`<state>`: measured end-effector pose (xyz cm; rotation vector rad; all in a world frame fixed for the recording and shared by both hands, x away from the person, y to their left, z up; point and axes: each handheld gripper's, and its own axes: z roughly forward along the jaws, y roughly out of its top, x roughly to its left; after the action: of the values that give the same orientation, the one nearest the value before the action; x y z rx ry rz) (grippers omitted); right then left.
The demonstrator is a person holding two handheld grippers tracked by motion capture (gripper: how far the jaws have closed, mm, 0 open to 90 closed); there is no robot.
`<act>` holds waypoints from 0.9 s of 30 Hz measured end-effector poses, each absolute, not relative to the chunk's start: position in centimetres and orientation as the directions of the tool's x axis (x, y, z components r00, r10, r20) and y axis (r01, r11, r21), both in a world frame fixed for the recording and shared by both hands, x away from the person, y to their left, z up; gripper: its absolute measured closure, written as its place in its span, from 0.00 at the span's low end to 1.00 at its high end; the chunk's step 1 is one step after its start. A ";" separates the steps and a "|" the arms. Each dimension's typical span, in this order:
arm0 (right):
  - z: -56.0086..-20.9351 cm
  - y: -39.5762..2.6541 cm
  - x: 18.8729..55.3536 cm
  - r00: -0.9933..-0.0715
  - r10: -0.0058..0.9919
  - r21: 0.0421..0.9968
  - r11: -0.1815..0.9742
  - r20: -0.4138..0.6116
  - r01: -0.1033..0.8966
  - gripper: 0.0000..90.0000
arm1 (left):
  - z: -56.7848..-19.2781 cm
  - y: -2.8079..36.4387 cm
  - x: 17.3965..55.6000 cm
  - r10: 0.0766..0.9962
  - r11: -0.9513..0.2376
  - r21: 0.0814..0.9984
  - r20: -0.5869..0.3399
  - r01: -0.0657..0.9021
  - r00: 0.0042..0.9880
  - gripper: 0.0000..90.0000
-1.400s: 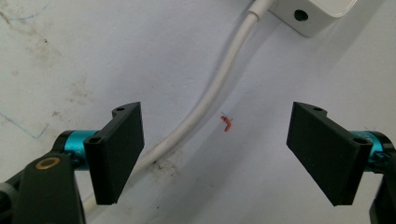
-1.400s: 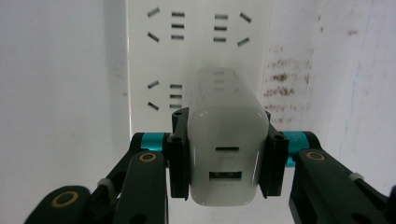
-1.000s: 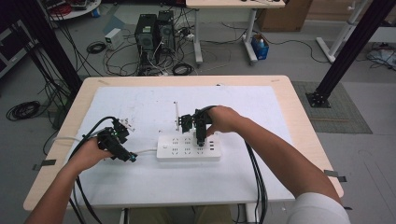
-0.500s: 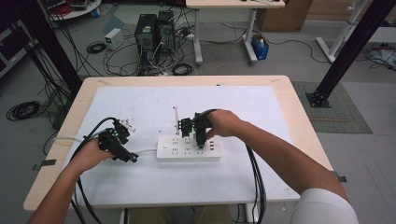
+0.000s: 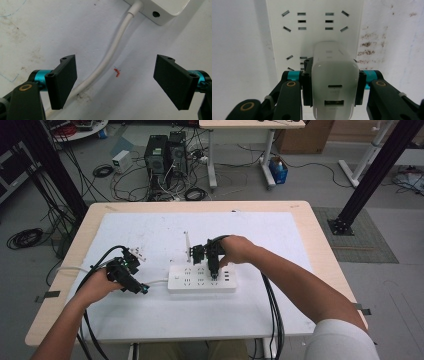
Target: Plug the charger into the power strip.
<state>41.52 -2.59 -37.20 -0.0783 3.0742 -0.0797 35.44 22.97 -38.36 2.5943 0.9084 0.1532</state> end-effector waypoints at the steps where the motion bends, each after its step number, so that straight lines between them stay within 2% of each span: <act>1: -37.3 -2.5 40.9 -0.992 -0.067 -0.063 0.996 -0.106 -0.061 0.69 | -38.4 23.0 35.4 0.620 -0.715 0.393 -0.025 0.578 0.784 0.21; 4: -37.7 -2.7 40.3 -0.988 -0.045 -0.038 0.998 -0.147 -0.040 0.70 | -38.4 23.1 35.5 0.622 -0.714 0.394 -0.023 0.579 0.782 0.21; 9: -37.7 -2.5 41.5 -0.996 -0.052 -0.056 0.997 -0.070 -0.048 0.70 | -38.4 23.2 35.5 0.622 -0.715 0.390 -0.025 0.581 0.782 0.21; 12: -37.7 -2.7 42.0 -0.999 -0.037 -0.035 0.999 -0.036 -0.036 0.69 | -38.5 23.4 35.6 0.629 -0.710 0.389 -0.025 0.587 0.777 0.21; 22: -37.8 -3.0 41.6 -0.997 -0.052 -0.006 0.999 -0.054 -0.051 0.68 | -38.6 23.1 35.5 0.630 -0.709 0.388 -0.025 0.589 0.776 0.21; 23: -37.8 -3.1 41.6 -0.997 -0.048 0.001 0.999 -0.057 -0.048 0.62 | -38.7 23.2 35.5 0.631 -0.708 0.389 -0.025 0.589 0.775 0.21; 24: -37.8 -3.1 41.6 -0.997 -0.048 0.001 0.999 -0.057 -0.048 0.62 | -38.7 23.2 35.5 0.631 -0.708 0.389 -0.025 0.589 0.775 0.21; 26: -37.8 -3.3 41.7 -0.998 -0.015 0.020 1.000 -0.054 -0.016 0.46 | -38.7 23.2 35.4 0.630 -0.711 0.386 -0.023 0.588 0.776 0.21; 27: -37.8 -3.4 41.8 -0.999 -0.012 0.043 0.999 -0.050 -0.014 0.43 | -38.8 23.2 35.4 0.630 -0.709 0.389 -0.024 0.588 0.776 0.21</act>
<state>41.84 -3.43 -37.78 -0.0198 3.0913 0.0667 35.39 23.25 -38.77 2.5919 0.9268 0.1555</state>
